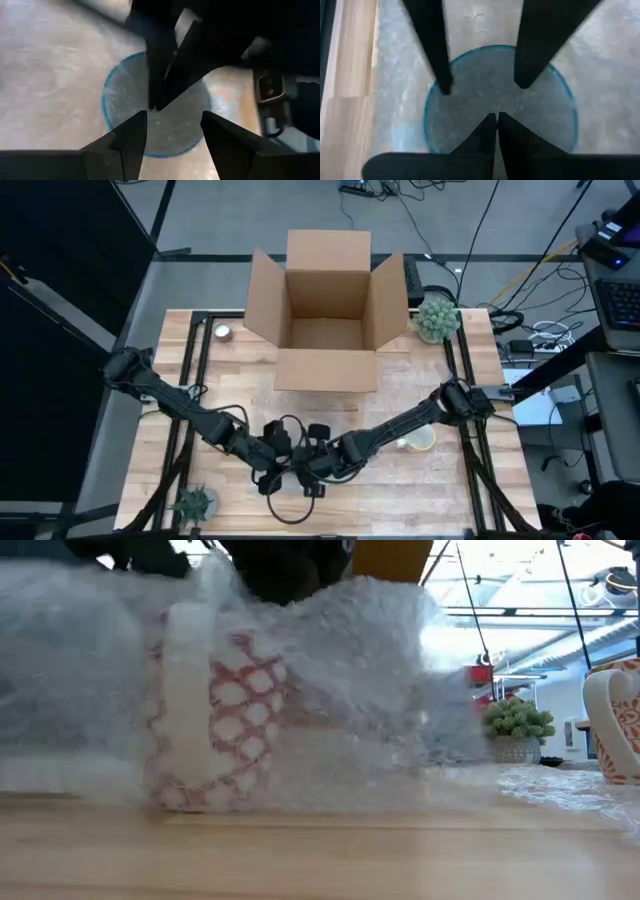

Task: Wrap mug
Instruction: Wrap the red cup with the left transparent bubble wrap

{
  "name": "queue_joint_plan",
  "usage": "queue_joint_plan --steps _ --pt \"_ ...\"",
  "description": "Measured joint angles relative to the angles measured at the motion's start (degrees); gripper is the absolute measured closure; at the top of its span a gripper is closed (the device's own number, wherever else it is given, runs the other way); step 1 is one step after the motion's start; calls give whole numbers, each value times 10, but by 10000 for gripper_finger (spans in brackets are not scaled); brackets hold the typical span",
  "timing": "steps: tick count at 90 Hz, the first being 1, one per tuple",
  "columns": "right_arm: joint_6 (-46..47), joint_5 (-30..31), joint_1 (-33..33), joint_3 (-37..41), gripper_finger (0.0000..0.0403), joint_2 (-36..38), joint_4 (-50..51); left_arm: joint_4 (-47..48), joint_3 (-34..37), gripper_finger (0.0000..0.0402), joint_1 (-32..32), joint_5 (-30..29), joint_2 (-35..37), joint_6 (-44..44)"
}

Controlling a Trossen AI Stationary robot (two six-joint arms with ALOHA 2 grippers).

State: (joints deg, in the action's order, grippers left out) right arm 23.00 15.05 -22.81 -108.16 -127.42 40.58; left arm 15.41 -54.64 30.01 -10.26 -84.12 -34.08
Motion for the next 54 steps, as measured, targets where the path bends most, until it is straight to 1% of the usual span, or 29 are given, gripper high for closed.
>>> queue_joint_plan --steps 9,22,30,36,47,54 --pt "-1 0 0 0 400 0 0 28 -20 221 3 0 15 0" --pt "-2 0 0 0 402 0 -1 59 -26 221 11 -7 45 0" --pt "-2 0 0 0 402 0 -1 99 -26 221 18 -22 69 -11" --pt "-2 0 0 0 402 0 -2 143 -26 221 24 -48 82 -29" --pt "-11 0 0 0 402 0 -7 232 -26 221 38 -113 90 -70" --pt "-12 0 0 0 402 0 -10 263 -18 221 47 -142 90 -86"
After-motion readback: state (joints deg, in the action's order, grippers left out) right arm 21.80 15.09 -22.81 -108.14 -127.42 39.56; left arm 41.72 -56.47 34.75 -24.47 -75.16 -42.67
